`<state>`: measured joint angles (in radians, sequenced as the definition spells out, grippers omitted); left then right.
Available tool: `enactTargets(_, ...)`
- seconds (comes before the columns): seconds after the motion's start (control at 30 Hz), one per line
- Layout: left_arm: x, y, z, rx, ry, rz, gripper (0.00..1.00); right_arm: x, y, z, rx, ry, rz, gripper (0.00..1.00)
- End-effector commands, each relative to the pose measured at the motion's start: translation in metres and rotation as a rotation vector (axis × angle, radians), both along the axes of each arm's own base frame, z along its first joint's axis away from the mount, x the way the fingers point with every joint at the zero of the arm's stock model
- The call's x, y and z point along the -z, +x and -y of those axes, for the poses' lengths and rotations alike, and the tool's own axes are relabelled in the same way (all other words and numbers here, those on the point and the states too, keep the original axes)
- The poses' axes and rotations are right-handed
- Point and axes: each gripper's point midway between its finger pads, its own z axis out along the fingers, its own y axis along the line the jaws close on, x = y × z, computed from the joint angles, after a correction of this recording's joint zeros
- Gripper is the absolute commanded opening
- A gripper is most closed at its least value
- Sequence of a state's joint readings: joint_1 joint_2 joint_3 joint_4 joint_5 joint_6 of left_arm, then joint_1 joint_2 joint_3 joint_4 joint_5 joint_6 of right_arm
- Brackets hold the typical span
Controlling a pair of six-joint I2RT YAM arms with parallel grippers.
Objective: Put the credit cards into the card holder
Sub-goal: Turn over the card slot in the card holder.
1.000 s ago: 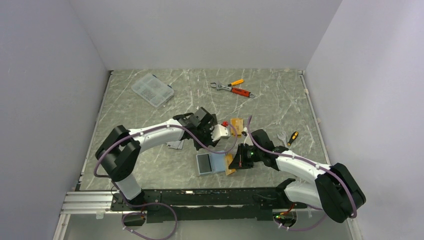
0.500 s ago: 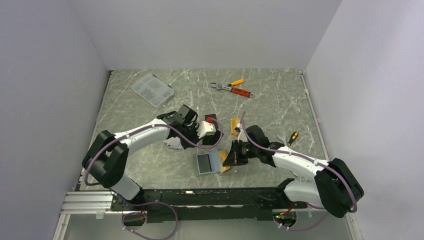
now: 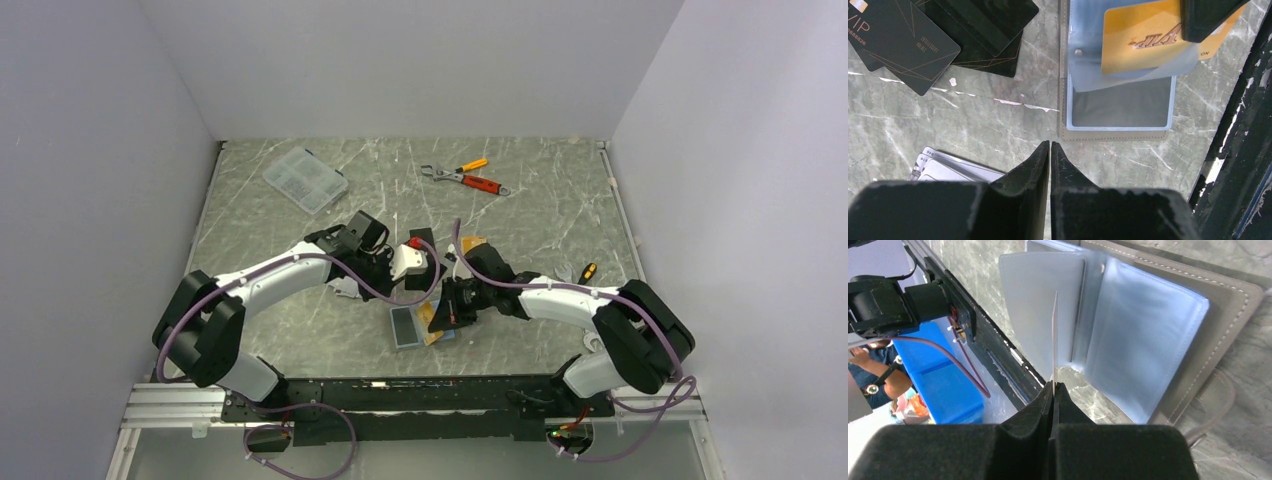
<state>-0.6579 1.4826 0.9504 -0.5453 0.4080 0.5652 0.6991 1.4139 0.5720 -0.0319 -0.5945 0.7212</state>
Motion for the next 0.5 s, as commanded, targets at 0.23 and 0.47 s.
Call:
enactTargets(0.23, -0.008, 0.007, 0.012, 0.036, -0.034, 0.006, 0.11, -0.018, 0.000, -0.020, -0.090, 0.087, 0.068, 0.00)
enactTargets(0.47, -0.007, 0.002, 0.017, 0.041, -0.054, -0.023, 0.12, -0.008, -0.002, -0.018, -0.084, 0.063, 0.050, 0.00)
